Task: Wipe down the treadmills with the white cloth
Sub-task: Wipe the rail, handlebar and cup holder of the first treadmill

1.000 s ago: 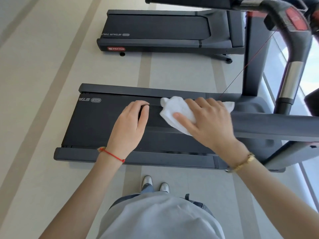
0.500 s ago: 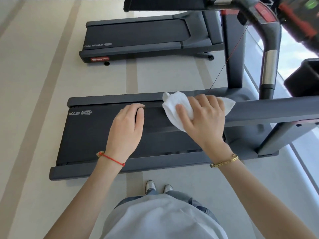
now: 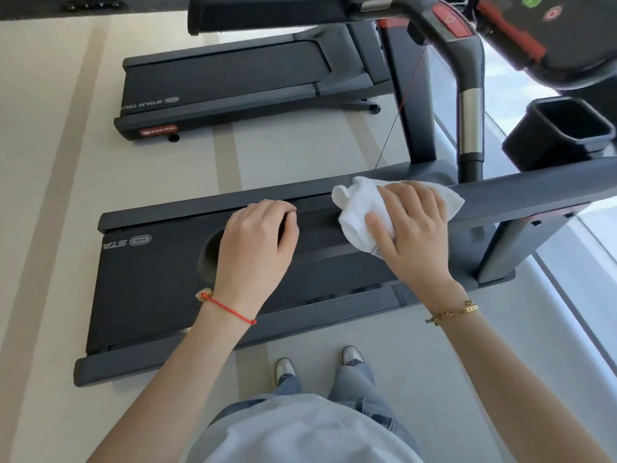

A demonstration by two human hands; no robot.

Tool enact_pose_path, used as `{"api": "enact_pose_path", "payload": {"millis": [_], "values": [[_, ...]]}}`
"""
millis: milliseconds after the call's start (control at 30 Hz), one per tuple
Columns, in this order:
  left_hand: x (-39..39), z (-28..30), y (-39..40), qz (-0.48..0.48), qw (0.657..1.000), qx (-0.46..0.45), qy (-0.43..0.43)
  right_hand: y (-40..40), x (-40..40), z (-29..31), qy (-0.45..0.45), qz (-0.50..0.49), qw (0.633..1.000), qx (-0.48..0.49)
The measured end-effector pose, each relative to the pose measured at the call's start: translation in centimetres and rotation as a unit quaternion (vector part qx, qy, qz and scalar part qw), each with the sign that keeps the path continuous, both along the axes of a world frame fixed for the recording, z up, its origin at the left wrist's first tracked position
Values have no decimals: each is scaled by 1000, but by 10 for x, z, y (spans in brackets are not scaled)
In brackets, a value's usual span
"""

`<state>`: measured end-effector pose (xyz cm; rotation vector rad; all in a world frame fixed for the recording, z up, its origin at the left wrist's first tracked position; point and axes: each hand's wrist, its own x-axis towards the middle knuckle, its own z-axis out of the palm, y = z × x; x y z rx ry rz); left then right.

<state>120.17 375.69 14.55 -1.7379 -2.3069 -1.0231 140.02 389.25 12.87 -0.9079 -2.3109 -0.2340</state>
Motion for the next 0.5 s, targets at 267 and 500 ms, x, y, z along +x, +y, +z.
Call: {"api": "enact_pose_path", "payload": {"millis": [267, 500], "values": [[43, 0, 39, 15, 1000, 13, 8, 66, 48, 28, -82, -4, 995, -60], [67, -6, 63, 124, 990, 12, 70, 93, 41, 45, -223, 90, 961, -140]]}}
